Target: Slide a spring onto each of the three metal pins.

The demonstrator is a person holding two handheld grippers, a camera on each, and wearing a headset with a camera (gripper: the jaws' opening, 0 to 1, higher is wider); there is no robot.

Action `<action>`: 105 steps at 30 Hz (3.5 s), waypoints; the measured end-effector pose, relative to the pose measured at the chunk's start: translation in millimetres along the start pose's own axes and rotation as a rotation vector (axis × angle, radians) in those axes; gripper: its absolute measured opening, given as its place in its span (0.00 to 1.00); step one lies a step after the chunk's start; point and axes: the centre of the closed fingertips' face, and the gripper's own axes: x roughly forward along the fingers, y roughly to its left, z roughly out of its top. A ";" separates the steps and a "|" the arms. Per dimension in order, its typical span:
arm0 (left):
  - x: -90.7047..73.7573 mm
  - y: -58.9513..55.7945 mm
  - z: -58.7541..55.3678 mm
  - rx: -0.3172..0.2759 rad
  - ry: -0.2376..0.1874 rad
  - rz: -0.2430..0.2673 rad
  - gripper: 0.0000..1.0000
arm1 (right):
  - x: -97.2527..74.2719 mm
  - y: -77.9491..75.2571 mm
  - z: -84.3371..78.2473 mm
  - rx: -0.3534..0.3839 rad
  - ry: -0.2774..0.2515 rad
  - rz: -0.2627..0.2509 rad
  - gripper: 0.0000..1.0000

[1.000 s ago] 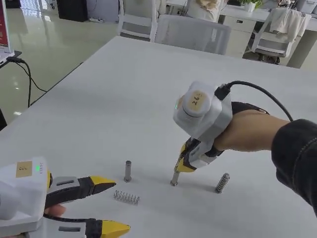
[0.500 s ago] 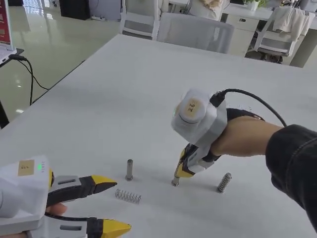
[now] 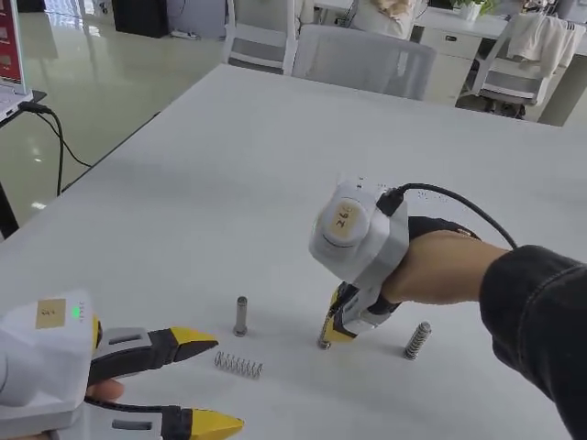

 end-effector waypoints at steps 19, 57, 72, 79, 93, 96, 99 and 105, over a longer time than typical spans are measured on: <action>-0.5 -0.9 0.6 0.001 0.002 0.000 0.47 | 4.8 1.6 -3.3 0.005 -0.007 0.005 0.09; -4.4 0.6 2.4 0.012 -0.002 0.011 0.47 | -13.7 27.9 58.0 -0.112 -0.122 -0.011 0.22; -5.8 1.8 1.1 0.009 -0.002 0.016 0.47 | 6.5 50.4 68.4 -0.088 -0.142 0.057 0.18; -5.2 1.0 -0.4 0.006 0.002 0.013 0.47 | 16.4 53.4 69.5 -0.020 -0.157 0.068 0.15; -5.7 -0.3 -2.0 0.003 0.006 0.013 0.47 | 36.5 59.8 69.9 0.021 -0.140 0.067 0.13; -6.0 0.0 -1.6 0.002 0.006 0.014 0.47 | 39.8 61.1 67.9 0.009 -0.124 0.063 0.13; -6.3 0.1 -1.4 0.003 0.006 0.015 0.47 | 41.3 59.0 67.5 0.007 -0.121 0.051 0.12; -6.2 0.1 -1.8 0.004 0.008 0.016 0.47 | 42.0 59.6 68.2 -0.008 -0.123 0.042 0.08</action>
